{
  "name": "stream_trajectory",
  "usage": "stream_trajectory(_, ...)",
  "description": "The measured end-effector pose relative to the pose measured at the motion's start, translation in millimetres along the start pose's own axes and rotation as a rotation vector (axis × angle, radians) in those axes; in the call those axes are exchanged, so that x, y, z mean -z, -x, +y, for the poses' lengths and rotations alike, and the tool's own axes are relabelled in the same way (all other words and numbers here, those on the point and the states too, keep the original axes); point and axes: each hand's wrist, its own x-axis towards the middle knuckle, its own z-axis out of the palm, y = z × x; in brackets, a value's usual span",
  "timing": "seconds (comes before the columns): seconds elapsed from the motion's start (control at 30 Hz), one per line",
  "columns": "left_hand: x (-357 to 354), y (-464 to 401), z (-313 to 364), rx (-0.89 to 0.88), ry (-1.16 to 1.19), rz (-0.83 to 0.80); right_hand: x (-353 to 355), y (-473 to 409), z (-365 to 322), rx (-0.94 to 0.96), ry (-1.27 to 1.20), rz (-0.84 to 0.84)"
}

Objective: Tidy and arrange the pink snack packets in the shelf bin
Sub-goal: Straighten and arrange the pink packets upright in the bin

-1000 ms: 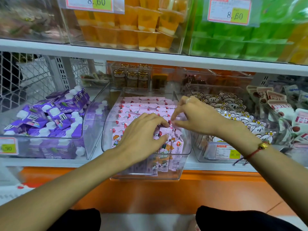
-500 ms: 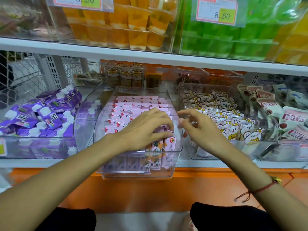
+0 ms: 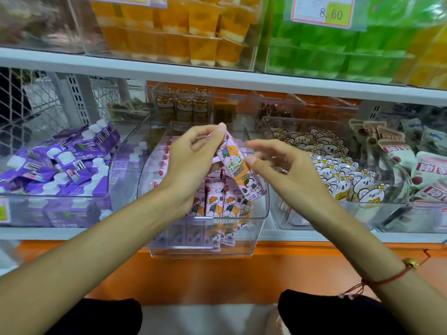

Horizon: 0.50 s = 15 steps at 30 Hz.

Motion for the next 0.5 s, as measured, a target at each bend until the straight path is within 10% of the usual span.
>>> stream_trajectory(0.23, 2.4, 2.8, 4.4, 0.156, 0.100, 0.067, 4.6, 0.5, -2.8, -0.113, -0.026, -0.083)
stream_trajectory(0.5, -5.5, 10.5, 7.2, 0.418, 0.062, -0.230, 10.8, 1.8, -5.2, -0.391, -0.348, -0.075)
